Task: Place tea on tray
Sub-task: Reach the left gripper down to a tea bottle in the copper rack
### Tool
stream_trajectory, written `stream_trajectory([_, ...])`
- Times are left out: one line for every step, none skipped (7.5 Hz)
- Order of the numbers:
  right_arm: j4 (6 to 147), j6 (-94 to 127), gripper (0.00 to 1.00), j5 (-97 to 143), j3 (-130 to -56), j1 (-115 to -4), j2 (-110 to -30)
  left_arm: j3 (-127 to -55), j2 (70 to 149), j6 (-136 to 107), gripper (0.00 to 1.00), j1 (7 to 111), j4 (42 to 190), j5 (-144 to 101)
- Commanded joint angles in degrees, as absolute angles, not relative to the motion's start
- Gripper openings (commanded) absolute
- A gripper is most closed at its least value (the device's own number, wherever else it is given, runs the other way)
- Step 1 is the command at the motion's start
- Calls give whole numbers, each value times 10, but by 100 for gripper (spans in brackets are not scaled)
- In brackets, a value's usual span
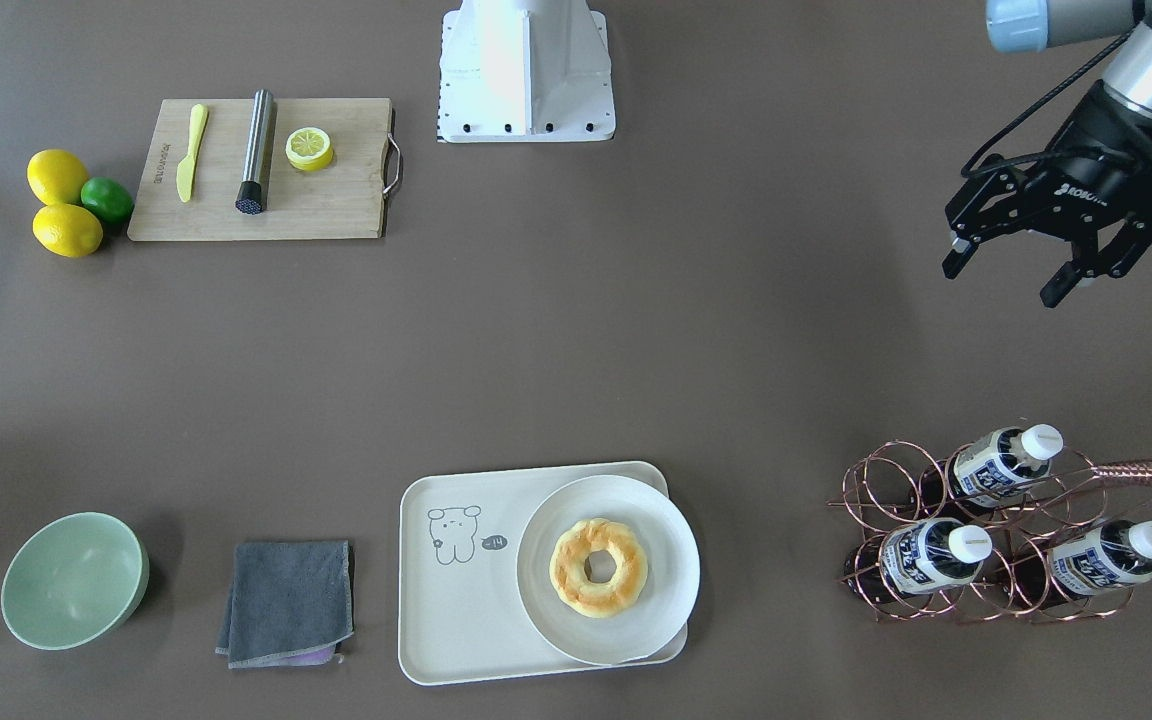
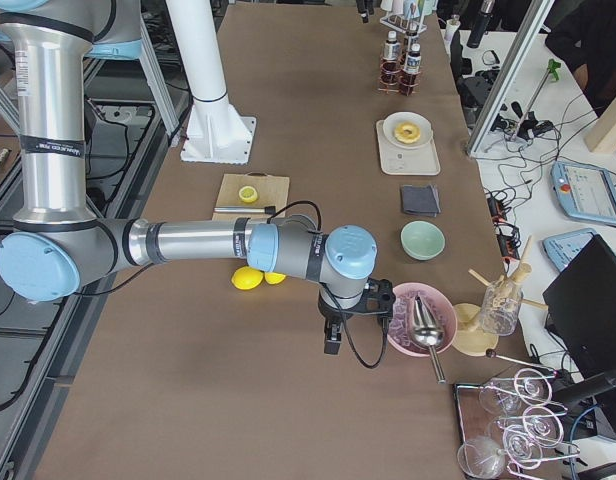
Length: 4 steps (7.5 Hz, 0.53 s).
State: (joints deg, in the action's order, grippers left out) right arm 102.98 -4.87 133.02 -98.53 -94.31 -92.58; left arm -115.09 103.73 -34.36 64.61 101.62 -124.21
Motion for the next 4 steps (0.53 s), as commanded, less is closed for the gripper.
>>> stream_trajectory([1029, -49, 100, 1330, -983, -943, -928, -1143, 1085, -410, 98, 615, 946, -1150])
stream_trajectory([1029, -48, 100, 1331, -983, -943, -927, -1116, 1083, -397, 98, 615, 956, -1145])
stream_trajectory([1029, -48, 100, 1330, -983, -943, -925, -1108, 1082, -387, 98, 615, 957, -1146])
stream_trajectory([1029, -48, 100, 1331, -983, -943, -922, -1100, 1080, -375, 98, 616, 957, -1150])
